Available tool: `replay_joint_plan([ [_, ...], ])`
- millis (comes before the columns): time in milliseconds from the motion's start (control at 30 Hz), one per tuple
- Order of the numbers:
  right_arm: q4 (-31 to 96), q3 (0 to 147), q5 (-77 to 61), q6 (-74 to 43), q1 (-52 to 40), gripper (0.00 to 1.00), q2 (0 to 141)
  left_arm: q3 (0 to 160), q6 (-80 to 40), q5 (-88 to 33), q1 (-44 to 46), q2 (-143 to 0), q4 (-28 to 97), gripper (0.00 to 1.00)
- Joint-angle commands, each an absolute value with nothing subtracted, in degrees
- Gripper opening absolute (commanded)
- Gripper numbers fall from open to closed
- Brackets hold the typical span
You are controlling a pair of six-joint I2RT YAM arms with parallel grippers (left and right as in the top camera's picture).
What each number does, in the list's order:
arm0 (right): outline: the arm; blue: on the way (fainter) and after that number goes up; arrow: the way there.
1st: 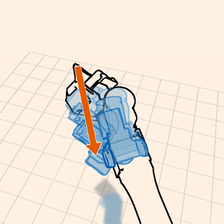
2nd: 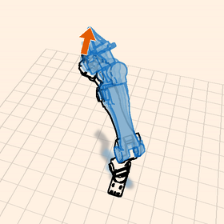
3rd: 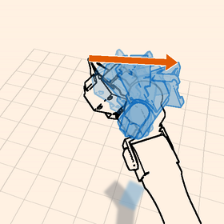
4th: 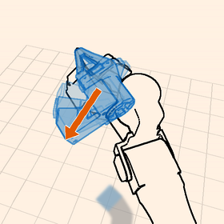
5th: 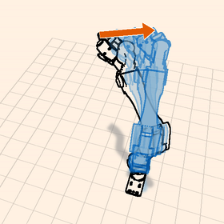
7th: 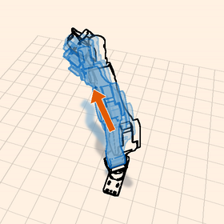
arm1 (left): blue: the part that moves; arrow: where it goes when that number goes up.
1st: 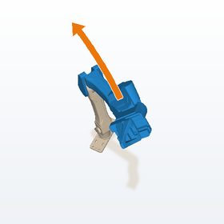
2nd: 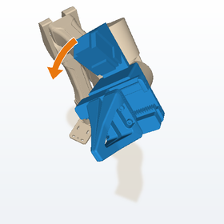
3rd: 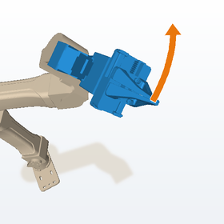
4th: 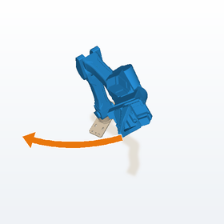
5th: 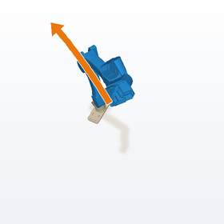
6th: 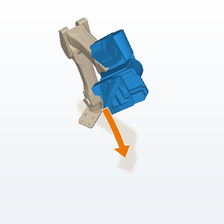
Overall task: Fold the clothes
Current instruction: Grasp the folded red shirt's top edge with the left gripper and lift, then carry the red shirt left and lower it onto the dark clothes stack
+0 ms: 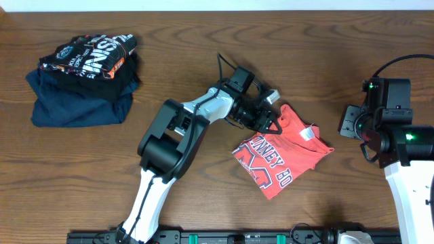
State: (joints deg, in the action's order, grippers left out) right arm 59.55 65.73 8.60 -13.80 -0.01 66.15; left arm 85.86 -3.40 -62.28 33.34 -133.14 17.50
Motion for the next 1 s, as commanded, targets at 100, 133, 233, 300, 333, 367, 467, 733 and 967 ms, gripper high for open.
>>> replay_joint_plan([
  [100, 59.81, 66.57, 8.6, -13.65, 0.47, 0.54, 65.89, 85.14, -8.27, -60.86, 32.08, -134.58, 15.73, 0.06],
  [133, 59.79, 66.57, 8.58, -13.65, 0.47, 0.54, 65.89, 85.32, -8.27, -60.88, 31.77, -134.58, 15.77, 0.06],
  [233, 59.79, 66.57, 8.6, -13.65, 0.47, 0.54, 65.89, 86.17, -8.25, -60.86, 30.13, -134.06, 15.75, 0.06],
  [300, 59.81, 66.57, 8.8, -13.65, 0.47, 0.54, 65.89, 87.2, -8.25, -60.86, 28.77, -133.56, 15.75, 0.06],
  [333, 59.83, 66.57, 8.8, -13.65, 0.47, 0.54, 65.89, 87.81, -8.25, -60.86, 27.97, -133.14, 15.75, 0.06],
  [367, 59.81, 66.57, 8.82, -13.65, 0.47, 0.54, 65.89, 88.44, -8.25, -60.86, 27.14, -132.64, 15.75, 0.06],
  [467, 59.77, 66.57, 9.04, -13.65, 0.47, 0.54, 65.89, 89.82, -8.25, -59.81, 24.56, -129.91, 15.77, 0.06],
  [733, 59.68, 66.57, 9.23, -13.67, 0.49, 0.53, 65.91, 90.28, -6.66, -40.14, 17.41, -115.26, 17.89, 0.06],
  [967, 59.61, 66.57, 9.69, -13.65, 0.47, 0.53, 65.91, 90.28, -5.93, -24.01, 9.63, -103.0, 17.8, 0.06],
])
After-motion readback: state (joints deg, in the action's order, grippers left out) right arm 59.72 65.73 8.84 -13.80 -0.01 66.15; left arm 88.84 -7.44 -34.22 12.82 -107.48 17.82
